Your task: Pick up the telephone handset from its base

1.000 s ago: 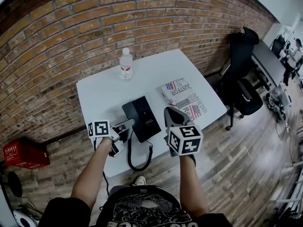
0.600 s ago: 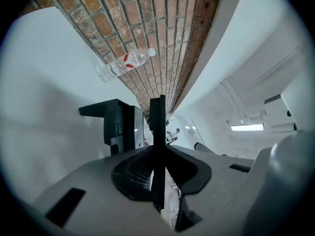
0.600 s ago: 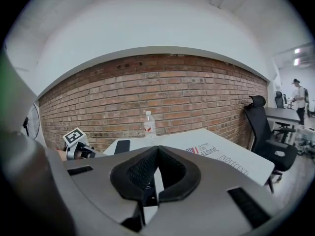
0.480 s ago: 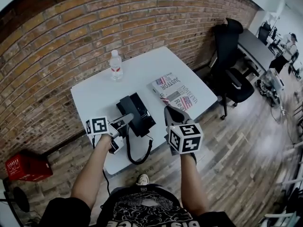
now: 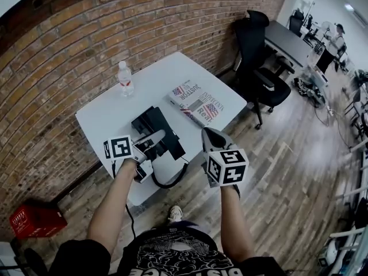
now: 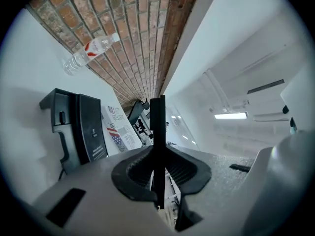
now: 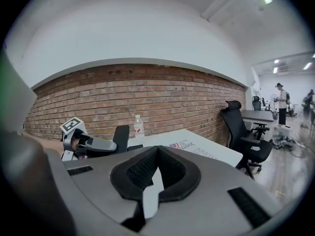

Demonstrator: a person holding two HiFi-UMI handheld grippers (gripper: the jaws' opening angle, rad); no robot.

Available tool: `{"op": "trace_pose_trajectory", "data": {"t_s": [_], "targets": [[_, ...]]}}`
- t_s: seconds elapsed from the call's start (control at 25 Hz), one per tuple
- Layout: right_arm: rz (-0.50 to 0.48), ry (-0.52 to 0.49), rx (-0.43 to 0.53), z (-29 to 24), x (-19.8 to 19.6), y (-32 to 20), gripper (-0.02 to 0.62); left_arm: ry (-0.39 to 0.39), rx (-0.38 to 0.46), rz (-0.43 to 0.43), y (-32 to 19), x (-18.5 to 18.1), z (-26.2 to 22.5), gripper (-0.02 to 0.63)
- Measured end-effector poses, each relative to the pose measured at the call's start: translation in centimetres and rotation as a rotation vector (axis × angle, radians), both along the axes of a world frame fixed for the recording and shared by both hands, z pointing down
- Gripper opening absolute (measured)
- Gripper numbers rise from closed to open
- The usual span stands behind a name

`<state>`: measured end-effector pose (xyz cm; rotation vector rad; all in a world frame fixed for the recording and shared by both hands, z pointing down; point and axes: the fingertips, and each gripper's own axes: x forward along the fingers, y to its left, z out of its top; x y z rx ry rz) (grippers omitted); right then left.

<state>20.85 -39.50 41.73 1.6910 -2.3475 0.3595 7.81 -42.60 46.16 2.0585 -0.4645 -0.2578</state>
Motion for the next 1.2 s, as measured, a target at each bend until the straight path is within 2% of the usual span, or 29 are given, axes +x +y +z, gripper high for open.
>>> {"op": "trace_pose_trajectory", "data": {"t_s": [0.44,1.2], "targets": [[0.126,0.008,0.038,-1.7,1.7,6.1,0.000,0.016,0.077,0.106,4.3,1.8,-3.7,0.072],[0.251,0.051,0.074,-3.4,0.9,15.8,0.000,0.008,0.184,0.185,12.8,1.3,-6.8,0.072]]}}
